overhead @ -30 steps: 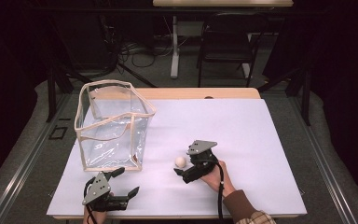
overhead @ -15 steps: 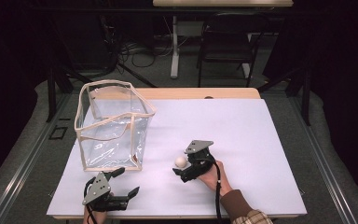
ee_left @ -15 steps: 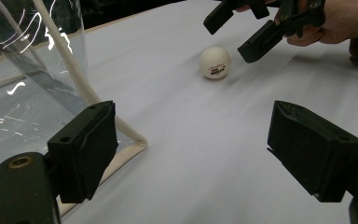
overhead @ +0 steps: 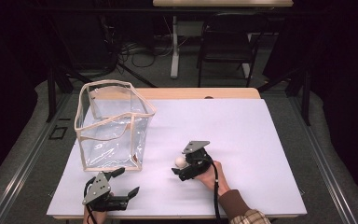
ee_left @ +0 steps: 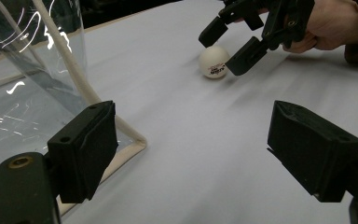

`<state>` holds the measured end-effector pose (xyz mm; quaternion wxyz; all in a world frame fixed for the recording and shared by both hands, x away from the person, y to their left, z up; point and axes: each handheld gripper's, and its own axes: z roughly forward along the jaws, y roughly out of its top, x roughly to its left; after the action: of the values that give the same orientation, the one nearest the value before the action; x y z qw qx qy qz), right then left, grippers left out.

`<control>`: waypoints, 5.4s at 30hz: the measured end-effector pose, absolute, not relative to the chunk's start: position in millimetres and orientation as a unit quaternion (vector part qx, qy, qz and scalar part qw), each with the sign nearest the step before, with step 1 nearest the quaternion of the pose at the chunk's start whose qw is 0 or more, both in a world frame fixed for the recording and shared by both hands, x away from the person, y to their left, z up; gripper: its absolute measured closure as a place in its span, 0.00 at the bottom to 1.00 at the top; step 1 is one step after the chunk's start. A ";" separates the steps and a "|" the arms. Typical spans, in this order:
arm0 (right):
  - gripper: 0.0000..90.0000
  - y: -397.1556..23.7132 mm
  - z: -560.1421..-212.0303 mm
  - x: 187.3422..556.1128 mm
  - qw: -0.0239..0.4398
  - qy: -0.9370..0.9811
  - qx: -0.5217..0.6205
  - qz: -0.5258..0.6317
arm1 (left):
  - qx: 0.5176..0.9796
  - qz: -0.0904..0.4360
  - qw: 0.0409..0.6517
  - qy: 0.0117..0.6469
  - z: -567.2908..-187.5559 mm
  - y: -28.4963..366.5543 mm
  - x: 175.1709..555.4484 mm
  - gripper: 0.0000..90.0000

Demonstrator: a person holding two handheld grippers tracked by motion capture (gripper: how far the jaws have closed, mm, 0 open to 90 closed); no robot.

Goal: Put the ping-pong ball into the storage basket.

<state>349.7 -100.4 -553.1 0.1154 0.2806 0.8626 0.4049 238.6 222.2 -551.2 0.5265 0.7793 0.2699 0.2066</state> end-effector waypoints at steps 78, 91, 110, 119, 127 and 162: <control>0.56 -110.2 -506.3 338.7 0.165 0.859 0.284 0.393 | 0.782 0.205 0.524 0.269 -551.5 221.4 238.6 0.18; 0.56 -113.1 -489.0 340.1 0.174 0.855 0.282 0.400 | 0.781 0.205 0.526 0.266 -551.0 220.9 238.1 0.18; 0.57 -120.1 -461.3 342.1 0.194 0.849 0.277 0.405 | 0.783 0.204 0.524 0.267 -551.7 220.8 238.6 0.18; 0.57 -118.5 -454.4 345.4 0.200 0.844 0.279 0.412 | 0.783 0.203 0.524 0.266 -552.5 220.4 238.7 0.18; 0.57 -121.6 -448.6 348.7 0.203 0.841 0.281 0.415 | 0.784 0.201 0.524 0.266 -552.8 220.1 239.0 0.18; 0.57 -116.6 -417.7 359.6 0.220 0.838 0.277 0.417 | 0.783 0.203 0.524 0.266 -552.6 220.2 238.6 0.18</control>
<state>359.6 -116.6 -417.7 0.2203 0.2766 0.8375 0.4166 238.6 220.2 -552.6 0.5244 0.7831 0.2659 0.2026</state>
